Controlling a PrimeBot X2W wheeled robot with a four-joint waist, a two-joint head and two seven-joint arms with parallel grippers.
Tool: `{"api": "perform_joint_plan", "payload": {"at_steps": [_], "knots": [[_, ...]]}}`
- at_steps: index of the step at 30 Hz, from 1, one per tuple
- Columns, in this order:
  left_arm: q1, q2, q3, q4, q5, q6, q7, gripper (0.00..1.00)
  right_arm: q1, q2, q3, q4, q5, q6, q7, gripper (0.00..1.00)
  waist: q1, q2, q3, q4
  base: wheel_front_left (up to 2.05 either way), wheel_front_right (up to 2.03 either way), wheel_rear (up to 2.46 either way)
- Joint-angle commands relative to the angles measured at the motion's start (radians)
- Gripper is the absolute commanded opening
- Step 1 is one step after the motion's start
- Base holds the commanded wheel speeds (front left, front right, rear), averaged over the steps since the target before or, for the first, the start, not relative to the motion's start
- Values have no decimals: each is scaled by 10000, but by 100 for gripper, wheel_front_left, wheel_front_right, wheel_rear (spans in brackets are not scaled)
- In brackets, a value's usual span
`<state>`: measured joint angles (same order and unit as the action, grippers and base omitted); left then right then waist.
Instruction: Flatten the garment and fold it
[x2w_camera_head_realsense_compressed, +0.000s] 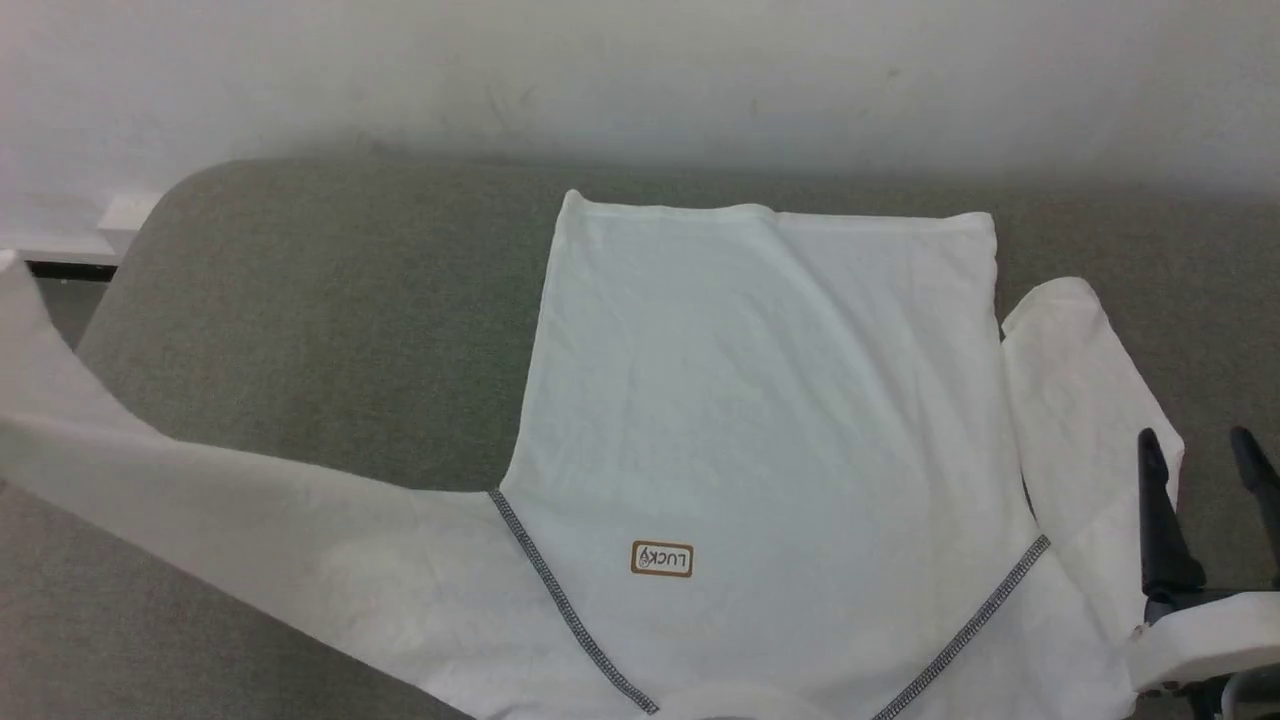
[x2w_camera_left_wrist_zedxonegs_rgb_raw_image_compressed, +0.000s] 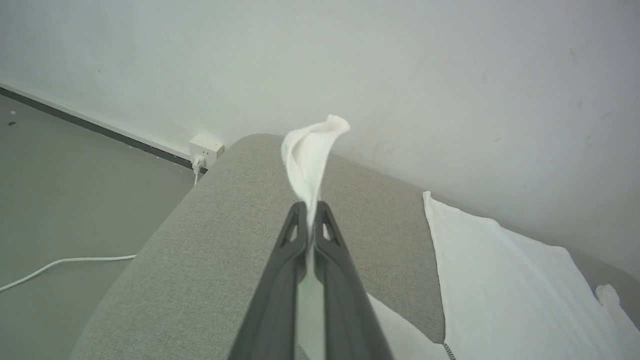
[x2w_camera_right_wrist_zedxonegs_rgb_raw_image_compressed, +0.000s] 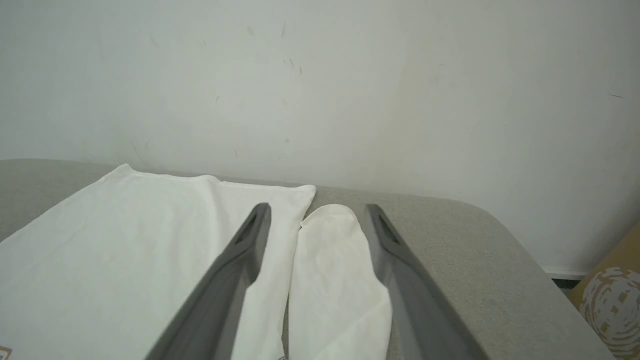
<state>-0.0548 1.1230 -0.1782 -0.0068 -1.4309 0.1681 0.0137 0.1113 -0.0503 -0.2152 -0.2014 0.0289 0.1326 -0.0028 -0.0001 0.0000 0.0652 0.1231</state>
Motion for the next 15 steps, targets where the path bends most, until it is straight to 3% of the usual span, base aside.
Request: {"api": "perform_joint_plan", "payload": {"at_steps": [1,5,9,12,15], "knots": [[-260,-41,-73,-300,132,152,60,0,-45,1,-105,-92,-2,-19,-4,100,1,0,-57,9,0,0,0],[-962,-249,-671,-1641,639,716,440,0,-83,1,-405,-317,-24,-19,132,100,1,0,-95,-20,0,0,0],[-2096,-1050,-1681,-3053,1072,1264,1148,0,-156,1,-711,-584,-87,-19,256,100,1,0,-39,-53,0,0,0],[-3215,-2147,-2710,-3813,1474,1581,1708,0,-241,1,-948,-802,-171,-19,365,100,1,0,21,-54,0,0,0],[-4408,-3654,-3927,-4086,2001,1831,2136,0,-336,1,-1198,-989,-221,-19,430,100,1,0,104,-19,0,0,0]]}}
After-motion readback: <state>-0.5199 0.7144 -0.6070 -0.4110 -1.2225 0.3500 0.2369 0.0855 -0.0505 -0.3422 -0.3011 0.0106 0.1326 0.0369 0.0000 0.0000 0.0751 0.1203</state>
